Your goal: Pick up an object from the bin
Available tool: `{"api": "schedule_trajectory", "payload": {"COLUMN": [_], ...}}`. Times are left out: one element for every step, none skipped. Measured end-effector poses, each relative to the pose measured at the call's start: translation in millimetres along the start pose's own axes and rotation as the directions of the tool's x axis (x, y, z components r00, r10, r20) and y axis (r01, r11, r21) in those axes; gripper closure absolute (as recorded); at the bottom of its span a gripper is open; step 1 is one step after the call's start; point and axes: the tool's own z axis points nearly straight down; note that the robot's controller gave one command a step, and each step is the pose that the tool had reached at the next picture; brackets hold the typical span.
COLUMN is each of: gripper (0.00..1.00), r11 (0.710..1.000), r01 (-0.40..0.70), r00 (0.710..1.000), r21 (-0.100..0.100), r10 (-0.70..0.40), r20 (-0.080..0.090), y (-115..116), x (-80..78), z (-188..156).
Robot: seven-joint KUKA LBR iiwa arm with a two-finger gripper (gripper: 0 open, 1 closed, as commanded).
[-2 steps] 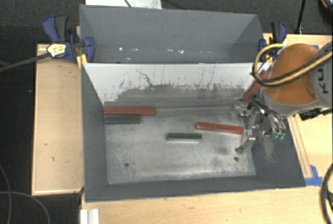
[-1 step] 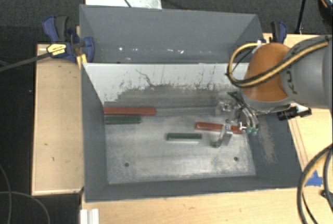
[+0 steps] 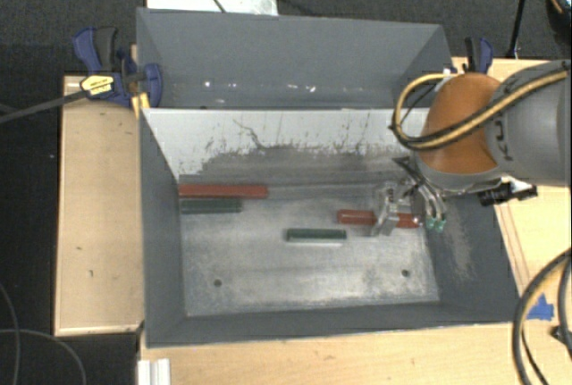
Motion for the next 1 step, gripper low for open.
{"api": "schedule_trajectory", "payload": {"gripper": [1.0], "r11": [0.999], "r01": [0.043], "r00": [0.999], "r21": [0.0], "r10": [-0.043], "r20": [0.006], "y": [-0.4], "x": [-9.6], "z": [-146.2]}}
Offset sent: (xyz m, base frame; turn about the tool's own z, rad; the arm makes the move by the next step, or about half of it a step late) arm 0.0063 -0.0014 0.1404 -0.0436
